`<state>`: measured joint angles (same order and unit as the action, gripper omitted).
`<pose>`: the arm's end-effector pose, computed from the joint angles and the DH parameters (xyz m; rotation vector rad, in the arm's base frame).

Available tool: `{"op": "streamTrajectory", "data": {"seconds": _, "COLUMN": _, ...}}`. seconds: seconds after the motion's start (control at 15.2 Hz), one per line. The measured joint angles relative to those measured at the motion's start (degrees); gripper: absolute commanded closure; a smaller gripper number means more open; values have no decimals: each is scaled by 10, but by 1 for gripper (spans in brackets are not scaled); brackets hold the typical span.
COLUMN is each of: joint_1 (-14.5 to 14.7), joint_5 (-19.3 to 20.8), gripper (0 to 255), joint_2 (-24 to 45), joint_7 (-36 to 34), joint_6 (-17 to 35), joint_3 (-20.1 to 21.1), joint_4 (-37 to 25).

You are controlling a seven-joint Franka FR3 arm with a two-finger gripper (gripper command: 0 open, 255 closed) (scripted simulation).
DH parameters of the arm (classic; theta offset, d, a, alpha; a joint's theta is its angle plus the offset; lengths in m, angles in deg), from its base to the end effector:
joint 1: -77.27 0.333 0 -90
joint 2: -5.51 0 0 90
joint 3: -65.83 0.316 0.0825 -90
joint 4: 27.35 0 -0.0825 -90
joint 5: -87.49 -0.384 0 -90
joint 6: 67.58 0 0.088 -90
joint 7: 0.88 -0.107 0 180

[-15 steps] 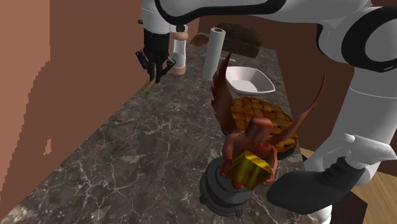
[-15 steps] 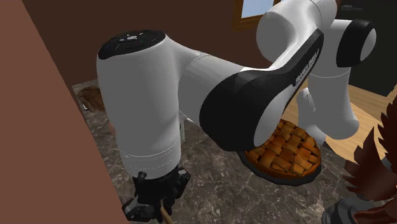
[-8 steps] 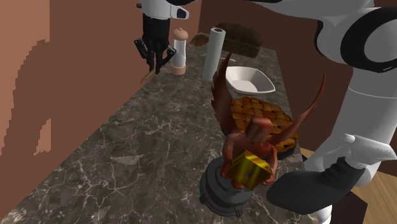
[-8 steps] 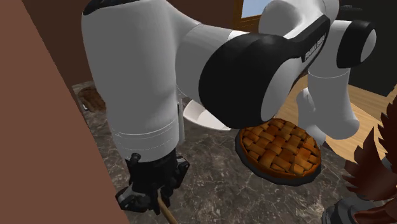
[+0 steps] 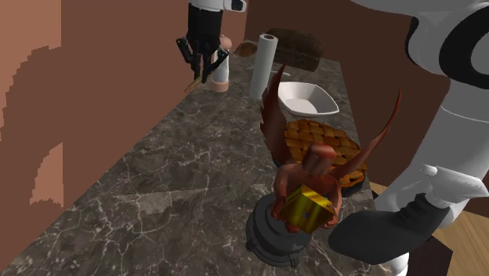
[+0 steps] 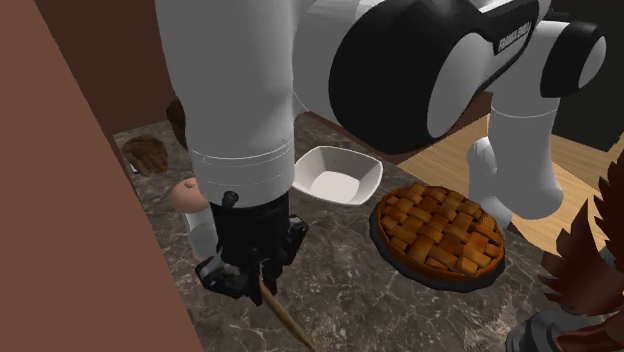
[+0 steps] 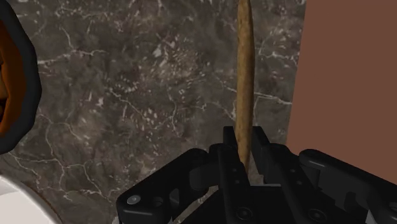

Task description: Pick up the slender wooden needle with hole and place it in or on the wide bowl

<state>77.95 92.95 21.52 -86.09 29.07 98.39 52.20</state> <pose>0.5632 0.3007 0.5770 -2.7419 1.3606 0.0217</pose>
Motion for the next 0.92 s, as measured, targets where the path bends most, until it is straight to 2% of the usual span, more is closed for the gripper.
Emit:
{"op": "streamTrajectory", "data": {"seconds": 0.26, "joint_1": -55, "joint_5": -51, "gripper": 255, "joint_2": -88, "joint_7": 60, "joint_6": 21, "joint_3": -11, "joint_4": 99}}
{"op": "streamTrajectory", "data": {"seconds": 0.53, "joint_1": -94, "joint_5": -97, "gripper": 255, "joint_2": -170, "joint_7": 128, "joint_6": 38, "joint_3": -37, "joint_4": 191}}
{"op": "streamTrajectory", "data": {"seconds": 0.92, "joint_1": -125, "joint_5": -141, "gripper": 255, "joint_2": -268, "joint_7": 220, "joint_6": 42, "joint_3": -85, "joint_4": 291}}
